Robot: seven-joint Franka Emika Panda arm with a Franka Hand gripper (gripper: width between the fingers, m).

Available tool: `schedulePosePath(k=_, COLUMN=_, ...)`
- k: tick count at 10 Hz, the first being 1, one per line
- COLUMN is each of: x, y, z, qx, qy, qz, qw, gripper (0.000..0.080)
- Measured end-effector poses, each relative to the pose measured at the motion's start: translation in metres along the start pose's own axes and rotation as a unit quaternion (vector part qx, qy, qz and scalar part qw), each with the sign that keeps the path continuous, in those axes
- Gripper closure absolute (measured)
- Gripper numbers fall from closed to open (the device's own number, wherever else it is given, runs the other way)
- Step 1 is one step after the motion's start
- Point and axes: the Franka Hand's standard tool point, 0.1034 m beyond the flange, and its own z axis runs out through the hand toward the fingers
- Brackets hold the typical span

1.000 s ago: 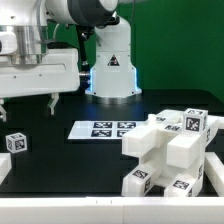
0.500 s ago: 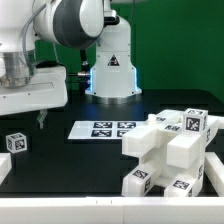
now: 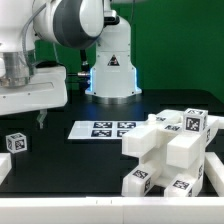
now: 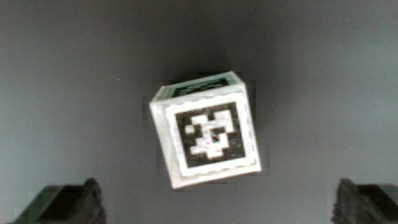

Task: Assemble chair

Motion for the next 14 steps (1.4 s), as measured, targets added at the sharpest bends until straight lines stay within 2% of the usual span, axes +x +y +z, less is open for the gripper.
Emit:
schedulePosePath(k=7, x=-0.013, y=-0.007, z=0.017, qx=0.008, qy=-0.017, qz=0.015, qw=1.0, gripper=0.0151)
schedulePosePath(k=11, x=-0.013, y=-0.007, z=0.017, qx=0.007, qy=-0.017, qz=0.015, qw=1.0, gripper=0.0151)
schedulePosePath(k=12, x=-0.015, y=-0.008, z=0.019, qx=0.003, qy=-0.017, qz=0.011, qw=1.0, gripper=0.0151)
schedulePosePath(k=14, x=-0.025, y=-0.008, z=0.026, qx=0.008, qy=-0.026, qz=0.017, qw=0.999, gripper=0.0151)
